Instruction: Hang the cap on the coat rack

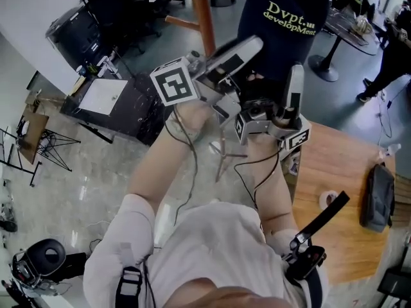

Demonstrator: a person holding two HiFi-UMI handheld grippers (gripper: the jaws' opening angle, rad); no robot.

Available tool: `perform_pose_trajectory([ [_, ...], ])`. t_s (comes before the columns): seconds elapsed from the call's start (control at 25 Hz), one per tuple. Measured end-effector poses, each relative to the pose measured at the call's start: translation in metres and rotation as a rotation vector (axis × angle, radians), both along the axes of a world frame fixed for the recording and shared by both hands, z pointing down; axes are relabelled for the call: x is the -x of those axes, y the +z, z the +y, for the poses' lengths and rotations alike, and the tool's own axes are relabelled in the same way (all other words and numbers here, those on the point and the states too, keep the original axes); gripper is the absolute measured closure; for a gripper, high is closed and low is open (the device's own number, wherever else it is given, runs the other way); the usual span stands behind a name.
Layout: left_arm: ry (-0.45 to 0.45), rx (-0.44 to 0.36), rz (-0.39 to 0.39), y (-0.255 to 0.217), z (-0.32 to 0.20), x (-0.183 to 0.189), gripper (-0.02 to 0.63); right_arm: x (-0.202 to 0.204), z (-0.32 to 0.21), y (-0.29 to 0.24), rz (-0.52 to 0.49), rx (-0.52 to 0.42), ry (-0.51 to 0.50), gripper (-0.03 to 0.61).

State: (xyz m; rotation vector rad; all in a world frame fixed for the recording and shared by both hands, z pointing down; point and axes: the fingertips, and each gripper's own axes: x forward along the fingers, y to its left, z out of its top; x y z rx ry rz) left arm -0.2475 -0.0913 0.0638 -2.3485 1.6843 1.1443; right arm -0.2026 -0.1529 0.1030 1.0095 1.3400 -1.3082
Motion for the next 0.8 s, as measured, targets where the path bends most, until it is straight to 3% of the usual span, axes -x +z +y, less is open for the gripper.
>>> perform_pose_trajectory([
  [0.16, 0.006, -0.01, -0.005, -0.004, 0.0, 0.006, 0.445, 0.01, -0.006, 0.01, 0.009, 0.01, 0.026, 0.531],
  [0.36, -0.008, 0.014, -0.066, -0.022, -0.003, 0.009, 0.445, 0.018, -0.011, 0.003, -0.038, 0.04, 0.027, 0.531],
  [0.64, -0.039, 0.058, -0.187, -0.057, -0.007, 0.001, 0.445, 0.003, -0.003, -0.051, -0.174, 0.043, 0.003, 0.531],
  [0.8, -0.043, 0.078, -0.198, -0.081, -0.011, 0.001, 0.445, 0.006, -0.006, -0.076, -0.217, 0.056, -0.017, 0.531],
])
